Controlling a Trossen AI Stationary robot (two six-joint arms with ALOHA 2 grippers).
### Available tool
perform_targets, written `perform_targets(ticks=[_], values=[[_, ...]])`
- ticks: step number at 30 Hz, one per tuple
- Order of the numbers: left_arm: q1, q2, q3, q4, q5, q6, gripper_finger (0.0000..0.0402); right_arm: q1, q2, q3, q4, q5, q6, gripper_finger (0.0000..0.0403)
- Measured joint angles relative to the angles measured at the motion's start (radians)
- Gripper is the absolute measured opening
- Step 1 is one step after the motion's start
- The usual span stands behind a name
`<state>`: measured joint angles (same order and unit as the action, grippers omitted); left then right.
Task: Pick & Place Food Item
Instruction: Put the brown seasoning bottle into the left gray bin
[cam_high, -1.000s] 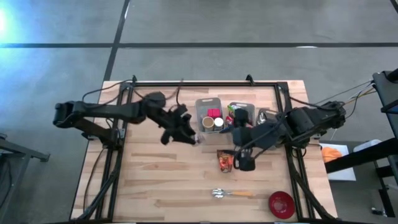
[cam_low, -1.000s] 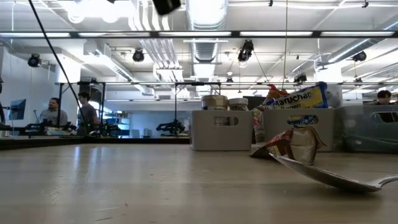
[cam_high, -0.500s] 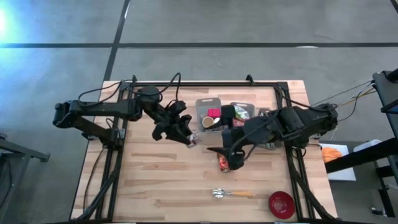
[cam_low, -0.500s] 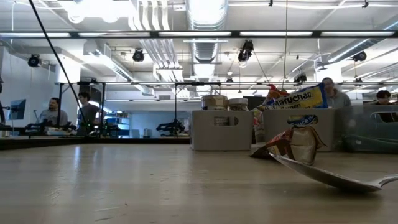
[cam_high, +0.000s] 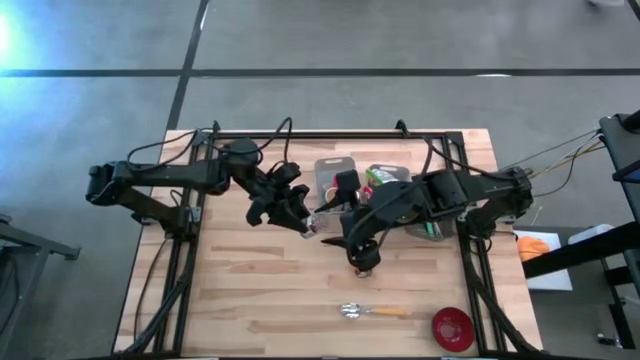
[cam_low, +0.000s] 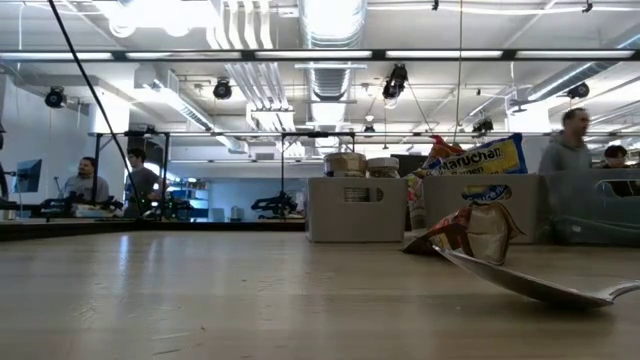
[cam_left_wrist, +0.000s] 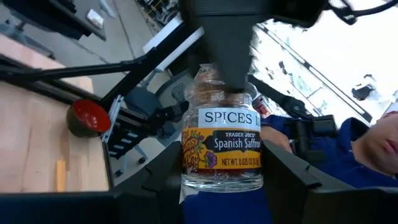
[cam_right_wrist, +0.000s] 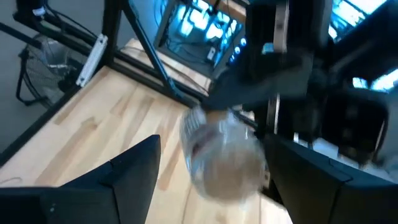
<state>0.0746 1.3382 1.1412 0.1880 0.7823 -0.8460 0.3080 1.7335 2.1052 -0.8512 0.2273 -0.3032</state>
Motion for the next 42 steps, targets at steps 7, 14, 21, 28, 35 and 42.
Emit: perform_targets(ticks=[7,14,21,28,35,42], values=[[0.0,0.007,-0.001,-0.001,0.004,0.004,0.0168,-0.009,0.003,0.0,0.015,-0.052,-0.007,0.0277],[-0.001,0.026,-0.001,0.016,0.022,0.003,0.0168,-0.017,0.005,0.0,0.014,-0.053,0.003,0.0189],[-0.002,0.027,0.001,0.052,0.033,-0.016,0.0168,-0.018,0.002,0.002,0.032,-0.046,0.017,0.0122],[-0.003,0.027,0.003,0.051,0.034,-0.02,0.0168,-0.027,0.002,0.006,0.032,-0.046,0.133,0.0134],[0.003,0.025,0.006,0.067,0.043,-0.019,0.0168,-0.041,0.003,0.014,0.002,-0.046,0.258,0.0227],[0.003,0.023,0.008,0.094,0.057,-0.045,0.0168,-0.041,0.006,0.011,-0.005,-0.041,0.191,0.0309]])
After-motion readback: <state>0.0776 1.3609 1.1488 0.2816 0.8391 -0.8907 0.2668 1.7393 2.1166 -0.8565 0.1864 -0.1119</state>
